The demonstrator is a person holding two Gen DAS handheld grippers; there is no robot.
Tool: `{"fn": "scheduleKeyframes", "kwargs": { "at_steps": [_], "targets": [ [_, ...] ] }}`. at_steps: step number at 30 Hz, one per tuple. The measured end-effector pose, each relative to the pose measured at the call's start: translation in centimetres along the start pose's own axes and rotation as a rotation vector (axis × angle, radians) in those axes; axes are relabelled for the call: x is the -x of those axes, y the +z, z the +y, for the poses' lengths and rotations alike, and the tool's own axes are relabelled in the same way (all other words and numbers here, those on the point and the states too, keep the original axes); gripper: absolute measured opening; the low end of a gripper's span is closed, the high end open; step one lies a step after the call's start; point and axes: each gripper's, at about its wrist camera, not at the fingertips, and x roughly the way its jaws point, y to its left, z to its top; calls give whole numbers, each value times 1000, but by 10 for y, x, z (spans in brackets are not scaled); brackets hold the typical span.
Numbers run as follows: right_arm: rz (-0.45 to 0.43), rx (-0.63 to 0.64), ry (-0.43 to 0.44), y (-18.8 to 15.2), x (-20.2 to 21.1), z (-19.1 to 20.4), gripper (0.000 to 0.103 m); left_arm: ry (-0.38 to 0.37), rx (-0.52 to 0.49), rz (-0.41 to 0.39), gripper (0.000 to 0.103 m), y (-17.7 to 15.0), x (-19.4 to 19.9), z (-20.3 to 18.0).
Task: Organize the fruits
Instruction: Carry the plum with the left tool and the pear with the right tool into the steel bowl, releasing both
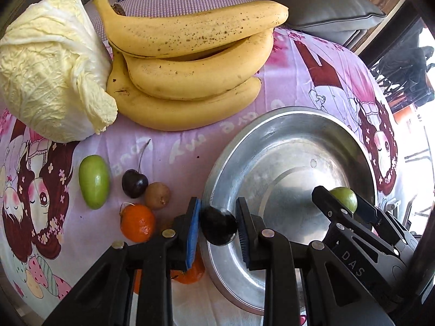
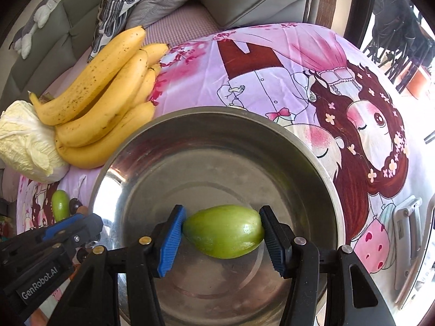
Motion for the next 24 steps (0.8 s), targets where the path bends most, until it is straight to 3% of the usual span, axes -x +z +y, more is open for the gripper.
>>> {"fn": "scheduleKeyframes", "kwargs": {
  "at_steps": [8,13,17,18,24],
  "targets": [
    [17,1,0,0,-1,-2,59,-37,-4,-3,26,-3,9,-3],
    [0,4,-1,0,2,-2,64,-17,40,-4,28,-10,16,12],
    [12,8,-19,-2,4,0,73,-10,105,-18,56,-17,24,36],
    [13,9,-22,-3,5,0,74,-8,124,-21,59,-20,25,43],
    [13,32,-38,-13,15,12,76,33,265,7,60,-44,22,94]
  ]
}}
